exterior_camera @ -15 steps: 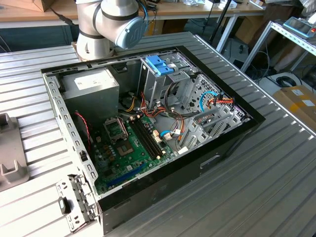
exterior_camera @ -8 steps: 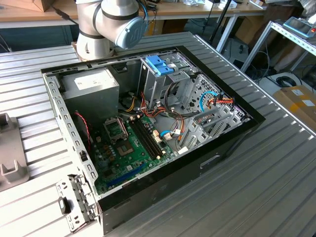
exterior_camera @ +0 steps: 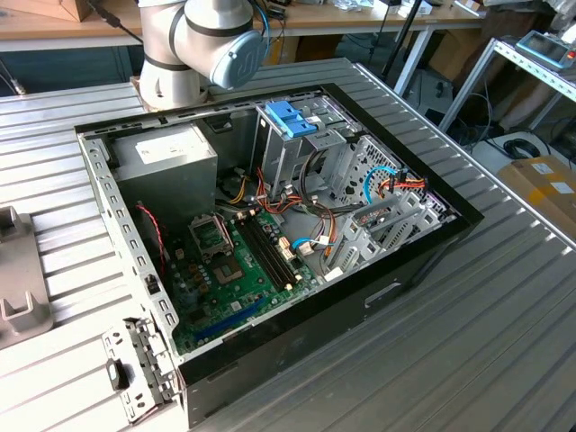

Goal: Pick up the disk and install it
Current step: 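Pick up the disk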

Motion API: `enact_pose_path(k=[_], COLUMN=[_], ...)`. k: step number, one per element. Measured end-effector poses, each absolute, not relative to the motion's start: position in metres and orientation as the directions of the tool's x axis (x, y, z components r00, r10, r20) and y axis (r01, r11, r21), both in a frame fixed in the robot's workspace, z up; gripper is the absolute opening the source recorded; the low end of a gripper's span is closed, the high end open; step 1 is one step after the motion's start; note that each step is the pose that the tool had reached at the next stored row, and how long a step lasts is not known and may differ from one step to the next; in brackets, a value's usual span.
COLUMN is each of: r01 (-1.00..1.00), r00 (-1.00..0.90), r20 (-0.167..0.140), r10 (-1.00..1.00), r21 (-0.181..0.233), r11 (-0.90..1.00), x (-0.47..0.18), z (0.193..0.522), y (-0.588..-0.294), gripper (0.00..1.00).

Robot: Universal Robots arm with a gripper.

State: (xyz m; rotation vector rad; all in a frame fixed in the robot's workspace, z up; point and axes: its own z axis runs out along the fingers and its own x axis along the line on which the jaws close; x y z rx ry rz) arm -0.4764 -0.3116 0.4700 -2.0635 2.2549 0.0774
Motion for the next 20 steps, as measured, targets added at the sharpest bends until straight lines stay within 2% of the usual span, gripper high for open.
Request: enact_pose_path(k=[6, 14, 20], r01=[-0.996, -0.996, -0.996], r00=[-0.087, -0.087, -0.087], r20=[-0.097, -0.096, -0.092], r10=[-0.991, -0.992, -0.992], r21=[-0.019, -0.019, -0.018], r11=[0.089, 0.089, 0.089], x=[-0.476, -0.475, -0.461], z=[0.471, 0.470, 0.470], y=[-0.314, -0.336, -0.341], gripper=[0.37, 0.37, 0.37])
